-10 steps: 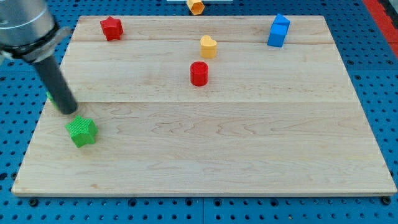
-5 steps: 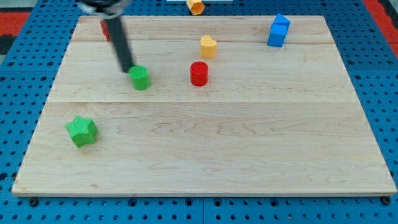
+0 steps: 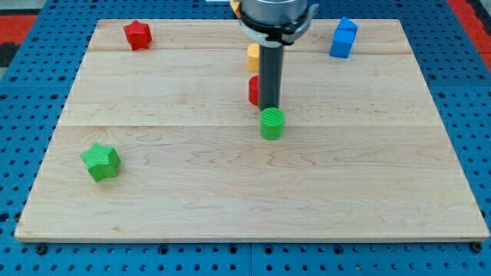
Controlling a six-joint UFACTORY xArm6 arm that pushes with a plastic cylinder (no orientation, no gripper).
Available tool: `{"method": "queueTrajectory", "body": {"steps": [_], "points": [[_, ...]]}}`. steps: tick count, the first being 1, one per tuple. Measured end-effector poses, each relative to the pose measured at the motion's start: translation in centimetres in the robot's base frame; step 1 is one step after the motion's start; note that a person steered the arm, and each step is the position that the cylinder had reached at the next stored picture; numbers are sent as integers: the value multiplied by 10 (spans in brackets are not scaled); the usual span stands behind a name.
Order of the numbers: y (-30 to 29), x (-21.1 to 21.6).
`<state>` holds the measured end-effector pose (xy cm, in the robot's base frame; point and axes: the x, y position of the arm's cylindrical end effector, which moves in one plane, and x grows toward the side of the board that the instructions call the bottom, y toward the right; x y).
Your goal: Move the green circle to the bottom right of the red circle
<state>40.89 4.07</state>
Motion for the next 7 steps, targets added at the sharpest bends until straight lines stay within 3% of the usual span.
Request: {"method": "queueTrajectory", "body": {"steps": [3,5,6,7], "points": [[10,-13],[47,-77],[138,-86],[179,-143]]}}
